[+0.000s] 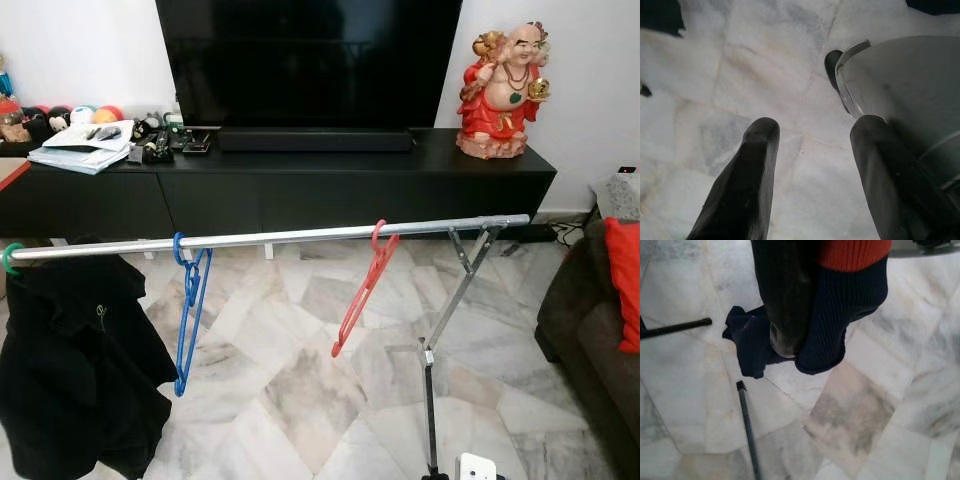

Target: Hang hanger

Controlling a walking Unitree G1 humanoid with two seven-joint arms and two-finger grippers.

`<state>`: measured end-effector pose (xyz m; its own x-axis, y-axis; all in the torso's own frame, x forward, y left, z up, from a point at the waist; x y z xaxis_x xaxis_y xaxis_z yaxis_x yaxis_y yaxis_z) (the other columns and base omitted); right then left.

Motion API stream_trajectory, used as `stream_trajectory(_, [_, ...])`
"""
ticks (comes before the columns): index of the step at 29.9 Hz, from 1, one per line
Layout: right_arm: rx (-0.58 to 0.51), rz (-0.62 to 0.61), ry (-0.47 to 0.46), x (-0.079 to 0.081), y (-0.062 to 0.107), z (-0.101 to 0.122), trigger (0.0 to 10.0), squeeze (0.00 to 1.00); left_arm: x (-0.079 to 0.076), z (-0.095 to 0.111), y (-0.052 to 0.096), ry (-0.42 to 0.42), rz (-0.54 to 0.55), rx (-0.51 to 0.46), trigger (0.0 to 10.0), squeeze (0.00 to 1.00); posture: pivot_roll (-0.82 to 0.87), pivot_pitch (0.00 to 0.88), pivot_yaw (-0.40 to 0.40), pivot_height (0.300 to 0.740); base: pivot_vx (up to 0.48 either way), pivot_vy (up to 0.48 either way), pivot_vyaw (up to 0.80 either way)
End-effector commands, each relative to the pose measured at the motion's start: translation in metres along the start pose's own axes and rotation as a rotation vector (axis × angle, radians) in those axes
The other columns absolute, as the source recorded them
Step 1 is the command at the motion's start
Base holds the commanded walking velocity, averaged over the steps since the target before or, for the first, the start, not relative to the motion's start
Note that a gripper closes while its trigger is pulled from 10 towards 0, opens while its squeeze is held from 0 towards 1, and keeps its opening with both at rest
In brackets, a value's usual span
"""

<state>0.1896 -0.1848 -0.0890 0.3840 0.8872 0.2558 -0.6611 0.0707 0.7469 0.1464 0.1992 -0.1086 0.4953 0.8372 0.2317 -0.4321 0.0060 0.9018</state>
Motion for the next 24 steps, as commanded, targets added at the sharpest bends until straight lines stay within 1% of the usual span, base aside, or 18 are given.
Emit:
stream_trajectory(1, [-0.03,0.024,0.005,0.006,-0.002,0.007,10.0,0.0,-0.001,-0.008,0.001,0.016,0.005,0.025,10.0,0.0,0.02,0.0,0.012,0.74,0.0,0.0,0.8])
stream_trajectory(4, [-0.04,0.024,0.001,0.006,-0.002,0.008,10.0,0.0,0.0,-0.007,0.001,0.017,0.023,0.022,10.0,0.0,0.02,0.0,0.012,0.74,0.0,0.0,0.8])
stream_trajectory(6, [-0.054,0.04,0.067,0.008,-0.002,0.011,10.0,0.0,0.003,-0.005,0.001,0.012,0.061,-0.006,10.0,0.0,0.01,0.0,0.018,0.74,0.0,0.0,0.8])
stream_trajectory(7, [-0.057,0.044,0.077,0.008,-0.002,0.011,10.0,0.0,0.003,-0.005,0.002,0.017,0.068,-0.01,10.0,0.0,0.01,0.0,0.02,0.74,0.0,0.0,0.8])
stream_trajectory(9, [-0.065,0.044,0.028,0.008,-0.001,0.01,10.0,0.0,0.006,-0.005,0.003,0.04,0.118,-0.034,10.0,0.0,0.01,0.0,0.026,0.74,0.0,0.0,0.68])
stream_trajectory(10, [-0.065,0.044,0.028,0.008,-0.001,0.01,10.0,0.0,0.006,-0.005,0.003,0.04,0.118,-0.034,10.0,0.0,0.01,0.0,0.026,0.74,0.0,0.0,0.56])
stream_trajectory(12, [-0.068,0.031,0.025,0.008,-0.001,0.01,10.0,0.0,0.008,-0.004,0.004,0.101,0.168,-0.061,10.0,0.0,0.01,0.0,0.031,0.74,0.0,0.0,0.0])
stream_trajectory(15, [-0.067,0.029,0.028,0.007,-0.001,0.01,10.0,0.0,0.01,-0.001,0.006,0.157,0.221,-0.117,10.0,0.0,0.01,0.0,0.033,0.74,0.0,0.0,0.0])
stream_trajectory(17, [-0.068,0.025,0.027,0.006,-0.001,0.01,10.0,0.0,0.012,0.0,0.007,0.177,0.254,-0.14,10.0,0.0,0.01,0.0,0.034,0.74,0.0,0.0,0.0])
stream_trajectory(18, [-0.065,0.017,0.035,0.005,-0.001,0.009,10.0,0.0,0.013,0.001,0.008,0.187,0.29,-0.16,10.0,0.0,0.01,0.0,0.034,0.74,0.0,0.0,0.0])
stream_trajectory(19, [-0.062,0.015,0.038,0.004,-0.001,0.009,10.0,0.0,0.014,0.001,0.009,0.184,0.303,-0.164,10.0,0.0,0.01,0.0,0.034,0.74,0.0,0.0,0.0])
stream_trajectory(20, [-0.061,0.013,0.039,0.004,-0.001,0.009,10.0,0.0,0.035,0.019,0.011,0.171,0.363,-0.251,10.0,0.0,0.01,0.0,0.033,0.74,0.0,0.0,0.0])
stream_trajectory(21, [-0.061,0.012,0.038,0.003,-0.001,0.009,10.0,0.0,0.052,0.034,0.016,0.158,0.407,-0.328,10.0,0.0,0.02,0.0,0.031,0.74,0.0,0.0,0.0])
stream_trajectory(22, [-0.061,0.012,0.037,0.002,-0.001,0.009,10.0,0.0,0.079,0.063,0.03,0.138,0.473,-0.496,10.0,0.0,0.02,0.0,0.029,0.74,0.0,0.0,0.0])
stream_trajectory(23, [-0.061,0.012,0.037,0.002,-0.001,0.009,10.0,0.0,0.083,0.07,0.034,0.132,0.485,-0.535,10.0,0.0,0.02,0.0,0.029,0.74,0.0,0.0,0.0])
stream_trajectory(24, [-0.058,0.011,0.04,0.001,-0.001,0.009,10.0,0.0,0.088,0.082,0.045,0.133,0.516,-0.617,10.0,0.0,0.02,0.0,0.026,0.74,0.0,0.0,0.0])
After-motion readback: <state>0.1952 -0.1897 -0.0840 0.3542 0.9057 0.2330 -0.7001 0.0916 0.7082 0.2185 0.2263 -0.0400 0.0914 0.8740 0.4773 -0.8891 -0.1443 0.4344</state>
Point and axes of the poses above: a point about 5 cm out from each wrist's last joint towards the gripper, its own y axis pointing back from the gripper into the wrist, its own z axis along the axis of the wrist's last joint, x = y × z, the point moved 1 cm from there along -y, pointing out of the wrist towards the gripper, and after that the axes turned 15 degrees about -y, right-handed, at the moved point
